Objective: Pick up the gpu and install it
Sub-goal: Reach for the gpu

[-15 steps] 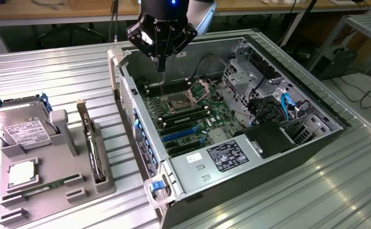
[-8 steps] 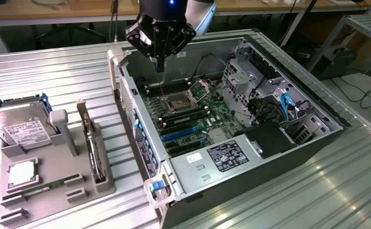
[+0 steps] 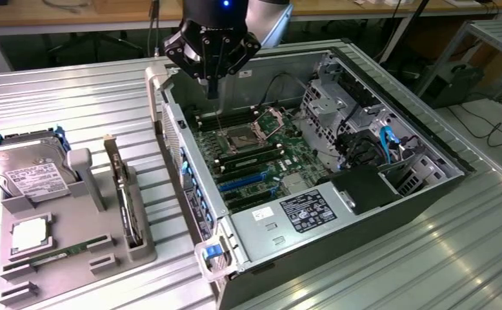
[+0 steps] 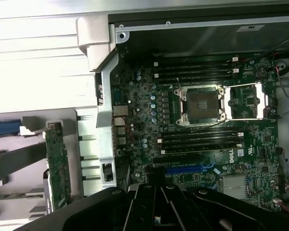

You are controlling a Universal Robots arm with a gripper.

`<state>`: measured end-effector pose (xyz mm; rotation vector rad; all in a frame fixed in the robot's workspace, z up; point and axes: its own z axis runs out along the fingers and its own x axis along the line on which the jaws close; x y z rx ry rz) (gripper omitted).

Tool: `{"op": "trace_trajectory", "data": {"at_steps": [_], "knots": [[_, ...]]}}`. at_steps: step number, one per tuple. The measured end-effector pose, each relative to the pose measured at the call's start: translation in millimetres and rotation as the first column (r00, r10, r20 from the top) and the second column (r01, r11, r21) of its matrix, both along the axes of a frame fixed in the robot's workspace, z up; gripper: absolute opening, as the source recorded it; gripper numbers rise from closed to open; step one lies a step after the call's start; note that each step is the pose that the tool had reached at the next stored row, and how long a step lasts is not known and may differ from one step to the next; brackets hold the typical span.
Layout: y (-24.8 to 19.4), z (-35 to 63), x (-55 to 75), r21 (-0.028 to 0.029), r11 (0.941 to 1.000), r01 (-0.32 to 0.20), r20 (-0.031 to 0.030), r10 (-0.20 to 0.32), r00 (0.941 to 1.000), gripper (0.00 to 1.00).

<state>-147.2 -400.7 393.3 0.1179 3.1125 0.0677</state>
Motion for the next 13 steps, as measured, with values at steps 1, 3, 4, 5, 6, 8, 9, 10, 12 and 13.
{"op": "trace_trajectory", "data": {"at_steps": [1,3,4,5,6,8,9,10,12,13], "knots": [[-0.1,0.0,-0.6,0.0000,1.0000,0.000,0.0000,0.000,1.0000,0.11],[-0.2,0.0,-2.1,0.0000,1.0000,0.000,0.0000,0.000,1.0000,0.11],[-0.2,0.0,-2.8,0.0000,1.0000,0.000,0.0000,0.000,1.0000,0.11],[-0.3,0.0,-3.3,0.0000,1.0000,0.000,0.0000,0.000,1.0000,0.11],[-0.4,0.0,-3.9,0.0000,1.0000,0.000,0.0000,0.000,1.0000,0.11],[-0.6,0.0,-6.1,0.0000,1.0000,0.000,0.0000,0.000,1.0000,0.11],[-0.7,0.0,-6.9,0.0000,1.0000,0.000,0.0000,0.000,1.0000,0.11],[-0.8,0.0,-7.5,-0.0001,1.0000,0.000,0.0000,0.000,1.0000,0.11],[-1.0,0.0,-8.7,0.0000,1.0000,0.000,0.0000,0.000,1.0000,0.11],[-1.1,0.0,-9.2,-0.0001,1.0000,0.000,0.0000,0.000,1.0000,0.11]]}}
